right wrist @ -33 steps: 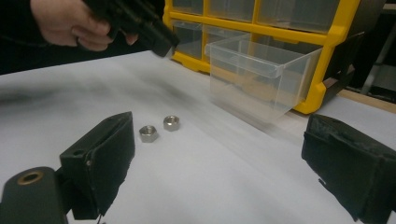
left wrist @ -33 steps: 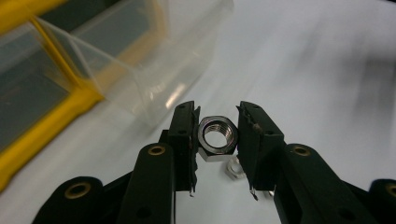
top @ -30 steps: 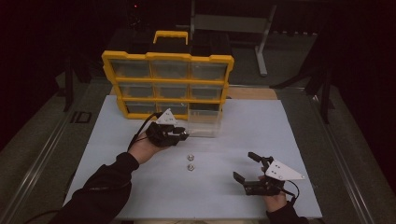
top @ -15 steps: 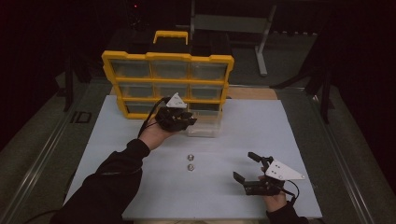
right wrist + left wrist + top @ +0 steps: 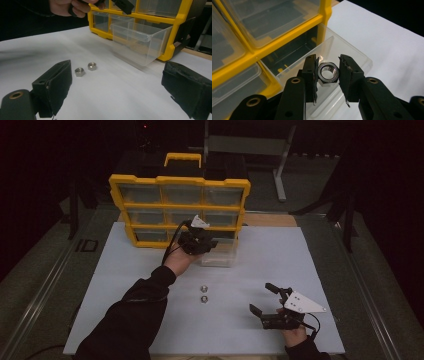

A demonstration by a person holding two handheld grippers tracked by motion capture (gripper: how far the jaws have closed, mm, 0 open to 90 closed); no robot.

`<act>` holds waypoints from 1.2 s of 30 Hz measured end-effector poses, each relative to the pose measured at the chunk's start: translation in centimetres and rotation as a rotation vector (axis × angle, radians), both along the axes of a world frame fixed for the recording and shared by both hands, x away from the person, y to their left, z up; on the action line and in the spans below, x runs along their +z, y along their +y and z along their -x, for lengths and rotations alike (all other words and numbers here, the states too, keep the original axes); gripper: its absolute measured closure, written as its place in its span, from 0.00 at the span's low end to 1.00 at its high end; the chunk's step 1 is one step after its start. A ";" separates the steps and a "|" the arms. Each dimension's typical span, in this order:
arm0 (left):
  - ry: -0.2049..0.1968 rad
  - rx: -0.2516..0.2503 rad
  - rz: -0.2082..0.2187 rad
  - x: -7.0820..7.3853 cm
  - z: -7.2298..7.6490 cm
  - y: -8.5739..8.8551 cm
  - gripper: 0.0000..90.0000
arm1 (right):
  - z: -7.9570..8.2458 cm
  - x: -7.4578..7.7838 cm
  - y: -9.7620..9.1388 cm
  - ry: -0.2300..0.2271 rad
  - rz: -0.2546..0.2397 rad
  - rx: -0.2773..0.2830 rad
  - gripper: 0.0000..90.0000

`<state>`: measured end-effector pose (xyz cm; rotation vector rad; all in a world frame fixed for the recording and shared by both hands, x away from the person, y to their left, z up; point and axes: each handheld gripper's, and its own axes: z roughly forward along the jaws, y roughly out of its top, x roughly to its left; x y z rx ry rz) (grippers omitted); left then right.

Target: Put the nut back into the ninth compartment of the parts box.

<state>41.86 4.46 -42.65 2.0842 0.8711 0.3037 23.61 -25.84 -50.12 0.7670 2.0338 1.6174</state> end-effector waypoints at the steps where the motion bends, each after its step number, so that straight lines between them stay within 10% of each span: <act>1: 0.007 0.007 -0.003 -0.1 -0.1 -0.2 0.74 | 0.0 0.0 0.0 -0.002 0.001 -0.001 0.11; 22: 0.193 0.074 -0.131 -2.2 -2.1 -2.8 0.74 | -0.1 -0.1 0.0 0.005 0.003 0.001 0.11; 31: 0.216 0.082 -0.108 -2.4 -2.6 -2.5 0.72 | -0.1 -0.1 -0.1 0.011 0.005 0.003 0.11; 36: 0.202 0.075 -0.089 -1.6 -2.4 -2.3 0.49 | -0.1 -0.1 -0.1 0.010 0.004 0.002 0.11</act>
